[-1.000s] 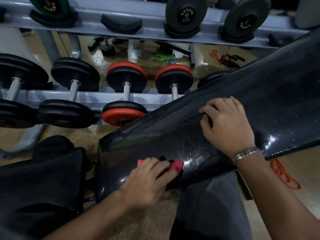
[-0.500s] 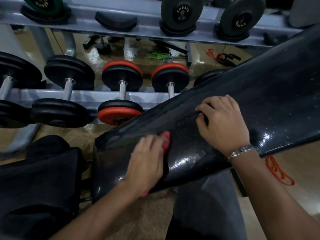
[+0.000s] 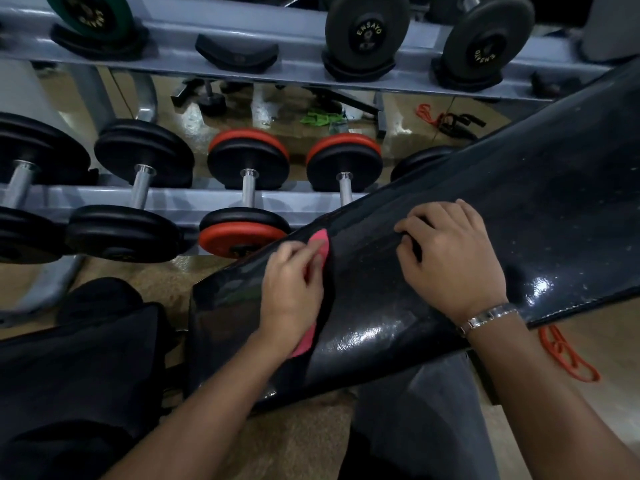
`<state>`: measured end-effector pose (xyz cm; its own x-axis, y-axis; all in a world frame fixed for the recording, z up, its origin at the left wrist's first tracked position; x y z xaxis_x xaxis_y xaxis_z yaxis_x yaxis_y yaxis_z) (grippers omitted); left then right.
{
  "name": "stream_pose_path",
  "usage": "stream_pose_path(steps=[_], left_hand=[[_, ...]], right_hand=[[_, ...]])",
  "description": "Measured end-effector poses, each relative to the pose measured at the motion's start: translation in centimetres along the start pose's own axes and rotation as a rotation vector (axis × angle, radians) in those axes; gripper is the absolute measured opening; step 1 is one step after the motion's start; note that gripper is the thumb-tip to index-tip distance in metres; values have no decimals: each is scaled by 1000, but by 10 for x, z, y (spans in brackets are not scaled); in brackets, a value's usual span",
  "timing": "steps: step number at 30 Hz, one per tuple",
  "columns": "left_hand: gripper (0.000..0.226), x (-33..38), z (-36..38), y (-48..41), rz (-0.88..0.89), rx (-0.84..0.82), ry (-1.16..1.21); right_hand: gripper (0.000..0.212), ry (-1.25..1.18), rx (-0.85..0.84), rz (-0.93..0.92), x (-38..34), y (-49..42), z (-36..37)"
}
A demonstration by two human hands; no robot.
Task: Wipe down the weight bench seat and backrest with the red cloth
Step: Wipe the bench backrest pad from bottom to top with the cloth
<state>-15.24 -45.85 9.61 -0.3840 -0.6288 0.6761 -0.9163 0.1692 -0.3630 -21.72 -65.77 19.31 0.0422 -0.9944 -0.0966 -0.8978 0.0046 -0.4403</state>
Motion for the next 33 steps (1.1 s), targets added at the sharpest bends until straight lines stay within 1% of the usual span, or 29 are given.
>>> stream_pose_path(steps=[1,2,3,4,6,7,8,9,10,12,13,14,15,16,19,20,21,22,23,26,27,28,29,30,32,33], left_hand=[[28,7,4,-10,-112,12,28],[29,17,8,-14,-137,-5,42],[32,28,10,-13,-90,-38,53],[35,38,10,-8,-2,-87,60],[41,45,4,6,220,-148,7],[41,39,2,6,294,-147,-55],[40,30,2,0,303,-118,-120],[40,18,4,-12,242,-80,-176],[41,8,8,-27,132,-58,-198],[41,-6,21,-59,-129,-68,-183],[40,-8,27,-73,-225,-86,-179],[38,-5,32,-82,-281,-104,-173],[36,2,37,-86,-284,-104,-157],[34,12,39,-84,-234,-99,-138],[35,41,32,-52,90,-73,-19],[36,41,27,-43,171,-72,0],[37,33,24,-42,212,-70,-12],[38,23,24,-49,202,-72,-59],[39,11,27,-60,136,-90,-118],[39,-13,42,-95,-175,-227,-250],[40,-13,45,-99,-236,-250,-260],[41,-9,47,-99,-245,-250,-267],[40,-5,48,-96,-212,-232,-264],[39,1,45,-88,-132,-188,-239],[38,9,30,-62,72,-103,-108],[39,8,23,-50,163,-99,-56]], right_hand=[[20,-2,0,2,-1,0,0],[20,-2,0,2,-1,0,0],[21,-1,0,2,0,0,0],[21,-1,-2,2,0,0,0],[20,0,-7,4,0,0,1],[20,1,-8,6,1,0,1],[20,1,-8,6,1,0,1],[20,0,-8,4,0,0,1],[20,-1,-7,4,0,-1,1],[20,-1,-3,9,0,-1,0],[19,0,0,10,0,-1,0],[19,2,1,10,0,-1,1],[19,3,3,9,0,0,1],[19,4,8,8,1,0,1],[19,8,24,8,1,0,0],[19,8,22,8,1,0,1],[19,6,18,8,1,0,1],[19,6,13,9,1,-1,1],[20,9,8,9,1,-1,1],[20,13,-1,10,1,0,0],[20,12,-1,13,1,0,0],[19,11,-2,14,0,0,0],[19,10,-2,16,0,1,-1],[19,10,-1,18,0,1,-1],[19,9,6,18,0,1,-1],[19,9,9,15,0,1,-1]])
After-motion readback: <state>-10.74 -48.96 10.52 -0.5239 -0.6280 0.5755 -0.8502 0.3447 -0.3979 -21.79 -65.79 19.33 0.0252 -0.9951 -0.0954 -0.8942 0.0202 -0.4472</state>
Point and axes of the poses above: each hand's wrist, its own y-axis away from the middle knuckle, its own z-axis out of the palm, x = y × z, the point moved 4 cm from there along -y, towards the middle knuckle, and after that the axes turned 8 degrees about -y, right-handed, at the moved point
